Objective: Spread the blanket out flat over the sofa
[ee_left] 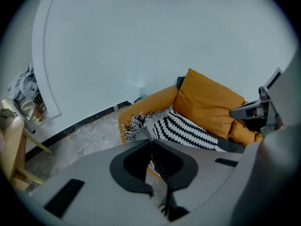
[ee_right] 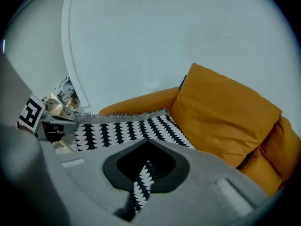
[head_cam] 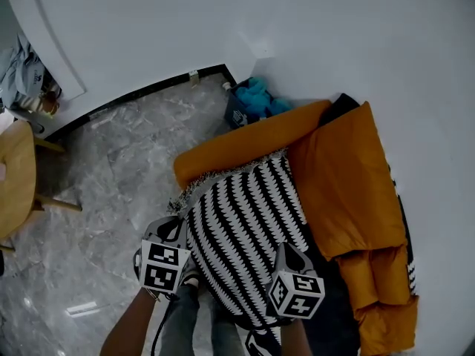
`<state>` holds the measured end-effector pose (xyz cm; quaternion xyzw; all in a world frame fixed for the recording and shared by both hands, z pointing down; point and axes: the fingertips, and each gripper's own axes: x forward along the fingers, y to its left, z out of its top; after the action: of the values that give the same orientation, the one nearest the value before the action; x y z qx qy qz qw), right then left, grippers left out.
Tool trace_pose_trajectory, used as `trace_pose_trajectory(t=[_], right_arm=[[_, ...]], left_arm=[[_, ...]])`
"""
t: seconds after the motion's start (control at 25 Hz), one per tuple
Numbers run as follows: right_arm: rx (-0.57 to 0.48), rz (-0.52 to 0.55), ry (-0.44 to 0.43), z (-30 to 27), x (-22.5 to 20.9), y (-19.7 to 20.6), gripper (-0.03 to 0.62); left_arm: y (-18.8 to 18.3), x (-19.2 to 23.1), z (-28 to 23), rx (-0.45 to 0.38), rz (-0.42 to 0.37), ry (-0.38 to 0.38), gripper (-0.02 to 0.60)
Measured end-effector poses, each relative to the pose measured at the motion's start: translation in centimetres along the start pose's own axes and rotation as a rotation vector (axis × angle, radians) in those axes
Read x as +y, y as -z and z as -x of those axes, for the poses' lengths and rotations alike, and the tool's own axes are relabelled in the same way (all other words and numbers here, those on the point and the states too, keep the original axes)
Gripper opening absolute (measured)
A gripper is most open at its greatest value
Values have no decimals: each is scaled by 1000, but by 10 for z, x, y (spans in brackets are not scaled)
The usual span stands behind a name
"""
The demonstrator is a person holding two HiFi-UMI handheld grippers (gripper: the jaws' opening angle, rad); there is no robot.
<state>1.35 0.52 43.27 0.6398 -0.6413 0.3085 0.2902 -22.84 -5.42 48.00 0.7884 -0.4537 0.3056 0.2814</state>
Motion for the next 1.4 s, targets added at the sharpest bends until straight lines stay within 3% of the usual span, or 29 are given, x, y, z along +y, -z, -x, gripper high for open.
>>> trace_pose_trajectory(t=[1.04, 1.24, 1.4], right_arm=[[70, 58, -24, -64, 35, -2, 5], [78, 63, -37, -74, 45, -1, 5], [75, 93, -52, -77, 55, -5, 5]], left_arm=[[64, 78, -61, 79, 177, -78, 14], [74, 86, -75, 82, 179, -82, 14], [84, 94, -85, 78, 234, -92, 14]])
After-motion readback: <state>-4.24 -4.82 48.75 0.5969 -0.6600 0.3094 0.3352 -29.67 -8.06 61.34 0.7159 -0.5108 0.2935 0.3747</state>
